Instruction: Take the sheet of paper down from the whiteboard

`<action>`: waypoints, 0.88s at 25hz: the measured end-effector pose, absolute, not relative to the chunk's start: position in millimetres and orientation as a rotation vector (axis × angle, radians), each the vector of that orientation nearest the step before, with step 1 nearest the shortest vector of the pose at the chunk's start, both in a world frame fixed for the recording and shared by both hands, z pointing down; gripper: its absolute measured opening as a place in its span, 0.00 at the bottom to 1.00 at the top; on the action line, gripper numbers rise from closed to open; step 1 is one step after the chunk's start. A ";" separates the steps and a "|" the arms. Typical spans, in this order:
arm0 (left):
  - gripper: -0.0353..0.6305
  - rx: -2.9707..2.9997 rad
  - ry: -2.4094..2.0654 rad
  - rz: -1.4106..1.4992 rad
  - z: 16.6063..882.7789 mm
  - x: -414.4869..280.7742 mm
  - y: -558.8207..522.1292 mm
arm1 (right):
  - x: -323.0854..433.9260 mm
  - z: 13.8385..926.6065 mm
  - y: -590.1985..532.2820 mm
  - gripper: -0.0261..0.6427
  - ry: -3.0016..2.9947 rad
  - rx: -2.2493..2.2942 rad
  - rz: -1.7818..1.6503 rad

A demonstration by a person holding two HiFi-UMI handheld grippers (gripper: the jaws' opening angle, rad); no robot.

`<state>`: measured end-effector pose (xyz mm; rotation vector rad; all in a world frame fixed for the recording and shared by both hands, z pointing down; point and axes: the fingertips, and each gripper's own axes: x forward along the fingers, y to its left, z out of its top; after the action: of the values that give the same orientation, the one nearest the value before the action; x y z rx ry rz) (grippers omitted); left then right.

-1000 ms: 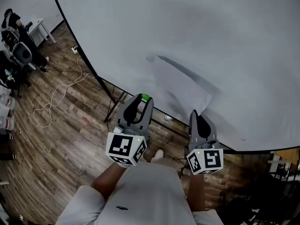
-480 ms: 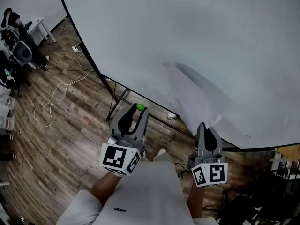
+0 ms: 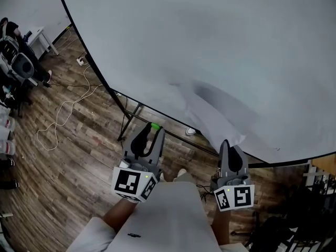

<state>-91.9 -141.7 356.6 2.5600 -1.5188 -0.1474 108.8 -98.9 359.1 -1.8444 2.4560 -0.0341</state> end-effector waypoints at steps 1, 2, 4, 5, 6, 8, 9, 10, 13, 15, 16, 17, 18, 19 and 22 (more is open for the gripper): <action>0.24 2.565 -1.517 -0.148 355.4 -91.2 -141.4 | 108.5 357.8 -99.7 0.05 2.452 -1.845 -0.030; 0.24 2.568 -1.516 -0.149 354.3 -90.8 -141.3 | 108.1 357.0 -100.8 0.05 2.450 -1.845 -0.028; 0.24 2.573 -1.517 -0.152 352.9 -90.8 -141.1 | 106.8 356.2 -103.1 0.05 2.447 -1.845 -0.025; 0.24 2.575 -1.517 -0.152 352.5 -91.0 -141.0 | 106.2 356.2 -104.3 0.05 2.445 -1.846 -0.026; 0.24 2.578 -1.517 -0.151 352.3 -91.1 -140.7 | 106.0 356.2 -105.1 0.05 2.442 -1.848 -0.026; 0.24 2.581 -1.515 -0.147 352.8 -90.8 -140.0 | 106.1 355.9 -106.1 0.05 2.438 -1.850 -0.023; 0.24 2.581 -1.513 -0.145 353.5 -90.7 -139.7 | 106.0 355.6 -106.6 0.05 2.438 -1.850 -0.021; 0.24 2.580 -1.512 -0.142 354.3 -90.6 -139.7 | 105.8 355.2 -107.3 0.05 2.438 -1.849 -0.019; 0.24 2.580 -1.508 -0.136 354.6 -90.0 -139.4 | 104.9 353.2 -108.0 0.05 2.443 -1.845 -0.009; 0.24 2.581 -1.505 -0.134 353.9 -89.9 -138.7 | 103.9 352.5 -107.6 0.05 2.450 -1.848 -0.004; 0.24 2.581 -1.504 -0.133 354.0 -89.9 -138.6 | 103.6 352.5 -107.6 0.05 2.452 -1.848 -0.003; 0.24 2.582 -1.503 -0.133 354.2 -89.7 -138.7 | 103.4 352.4 -107.7 0.05 2.452 -1.848 -0.003; 0.24 2.581 -1.502 -0.133 354.4 -89.5 -138.7 | 103.4 352.2 -107.6 0.05 2.452 -1.848 -0.004; 0.24 2.581 -1.501 -0.132 354.5 -89.4 -138.5 | 103.3 351.9 -107.4 0.05 2.451 -1.848 -0.004; 0.24 2.580 -1.497 -0.128 355.3 -90.3 -139.2 | 101.9 351.8 -107.9 0.05 2.451 -1.851 -0.007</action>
<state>-90.3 -139.2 355.3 2.5804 -1.4968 -0.1283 101.9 -107.9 351.8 -1.8513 2.4510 -0.0071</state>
